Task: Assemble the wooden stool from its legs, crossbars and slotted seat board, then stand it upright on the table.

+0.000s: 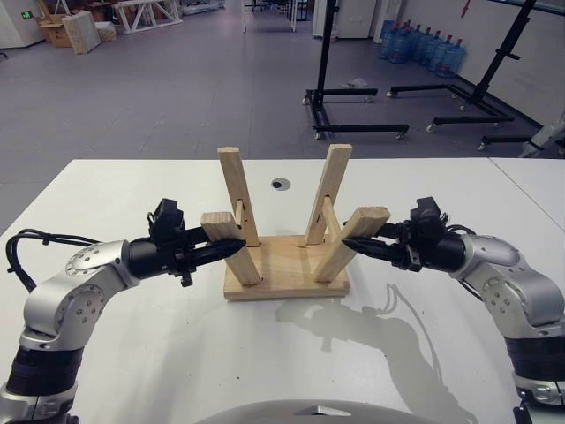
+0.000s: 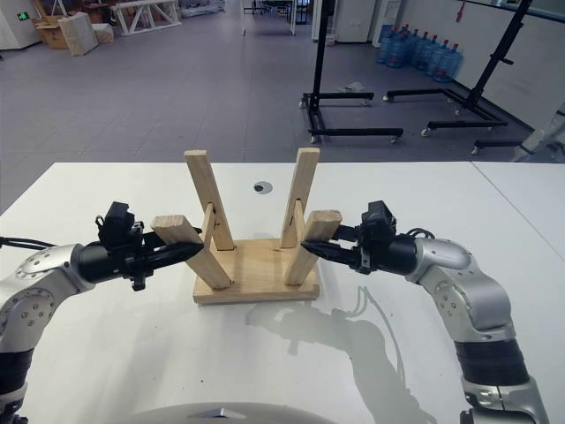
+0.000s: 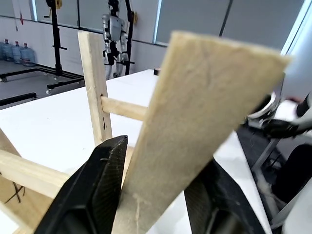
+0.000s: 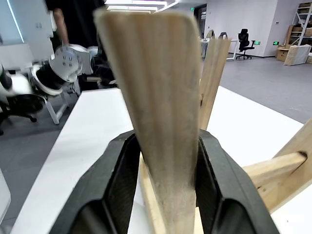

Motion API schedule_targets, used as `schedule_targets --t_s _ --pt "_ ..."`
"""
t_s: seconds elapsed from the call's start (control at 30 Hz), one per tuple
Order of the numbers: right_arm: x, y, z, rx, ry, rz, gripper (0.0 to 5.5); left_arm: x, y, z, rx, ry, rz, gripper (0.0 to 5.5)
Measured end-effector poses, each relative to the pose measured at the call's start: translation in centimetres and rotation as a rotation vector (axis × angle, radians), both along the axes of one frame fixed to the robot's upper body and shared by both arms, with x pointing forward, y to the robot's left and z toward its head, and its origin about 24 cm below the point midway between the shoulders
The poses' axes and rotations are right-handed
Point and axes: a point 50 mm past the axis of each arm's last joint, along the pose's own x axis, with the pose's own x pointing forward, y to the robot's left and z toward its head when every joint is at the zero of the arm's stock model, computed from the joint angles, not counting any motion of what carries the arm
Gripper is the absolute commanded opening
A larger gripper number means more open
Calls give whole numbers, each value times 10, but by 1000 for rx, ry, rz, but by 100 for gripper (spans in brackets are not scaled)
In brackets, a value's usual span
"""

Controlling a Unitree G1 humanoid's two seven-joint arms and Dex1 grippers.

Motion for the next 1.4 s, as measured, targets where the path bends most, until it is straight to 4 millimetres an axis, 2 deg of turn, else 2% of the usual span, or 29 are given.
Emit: schedule_targets --t_s 0.23,0.37,0.5,0.67,0.77,0.8,0.93,1.03,1.1,1.2,1.4 --pt "28 0 20 126 294 25 148 11 -2 12 -147 140 54 145" --pt "55 13 21 236 518 -32 144 37 -10 14 -297 301 157 129" --pt "75 21 4 320 732 -123 136 64 -15 -2 -380 516 276 121" --pt "88 24 -19 371 878 -219 136 83 -21 -22 -406 675 368 121" --pt "91 24 -28 397 906 -254 136 91 -26 -33 -425 736 398 121" --pt "91 24 -29 401 906 -259 175 93 -27 -35 -432 752 400 158" --pt "92 32 -39 394 934 -275 255 98 -32 -41 -446 787 414 226" --pt "93 28 -40 451 950 -289 307 101 -30 -41 -497 808 420 271" --pt "94 22 -33 493 943 -294 338 102 -26 -39 -523 807 436 275" --pt "103 19 -7 522 886 -288 394 106 -18 -26 -580 780 450 275" --pt "116 3 21 605 813 -335 394 121 -2 -7 -640 736 541 275"
